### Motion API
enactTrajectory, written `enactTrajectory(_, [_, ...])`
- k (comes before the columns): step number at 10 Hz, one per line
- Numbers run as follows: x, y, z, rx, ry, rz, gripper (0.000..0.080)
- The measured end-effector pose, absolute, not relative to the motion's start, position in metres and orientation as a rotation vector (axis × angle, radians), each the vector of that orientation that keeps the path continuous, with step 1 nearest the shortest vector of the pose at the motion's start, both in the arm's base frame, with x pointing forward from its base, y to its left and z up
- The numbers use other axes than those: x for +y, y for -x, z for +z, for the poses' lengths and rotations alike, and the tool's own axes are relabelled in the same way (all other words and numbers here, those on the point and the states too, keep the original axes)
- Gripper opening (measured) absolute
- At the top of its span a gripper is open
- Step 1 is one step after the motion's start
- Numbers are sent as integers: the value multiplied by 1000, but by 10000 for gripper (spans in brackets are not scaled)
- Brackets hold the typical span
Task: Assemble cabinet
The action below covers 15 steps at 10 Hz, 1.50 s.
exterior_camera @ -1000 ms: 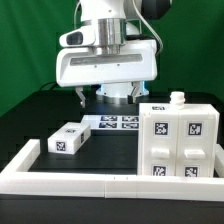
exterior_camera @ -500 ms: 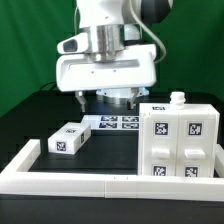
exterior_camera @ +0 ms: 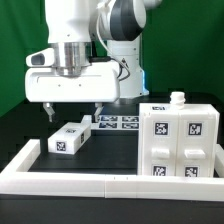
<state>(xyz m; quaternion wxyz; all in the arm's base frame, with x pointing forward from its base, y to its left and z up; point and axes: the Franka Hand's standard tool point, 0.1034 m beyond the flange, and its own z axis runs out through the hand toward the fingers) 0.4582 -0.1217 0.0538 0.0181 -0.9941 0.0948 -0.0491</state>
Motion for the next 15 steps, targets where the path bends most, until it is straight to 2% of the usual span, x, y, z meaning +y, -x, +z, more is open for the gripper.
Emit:
enactTrajectory(2, [-120, -458, 53, 279, 3089, -151, 797])
enactTrajectory(6, [-139, -449, 38, 225, 3106, -130, 797])
enactTrajectory(12, [-140, -435, 8, 224, 3117, -99, 797])
enactTrajectory(13, [-140, -436, 7, 223, 3119, -105, 758])
enactTrajectory(14, [-139, -436, 7, 220, 3121, -109, 758])
enactTrajectory(15, [-138, -436, 7, 217, 3120, -109, 583])
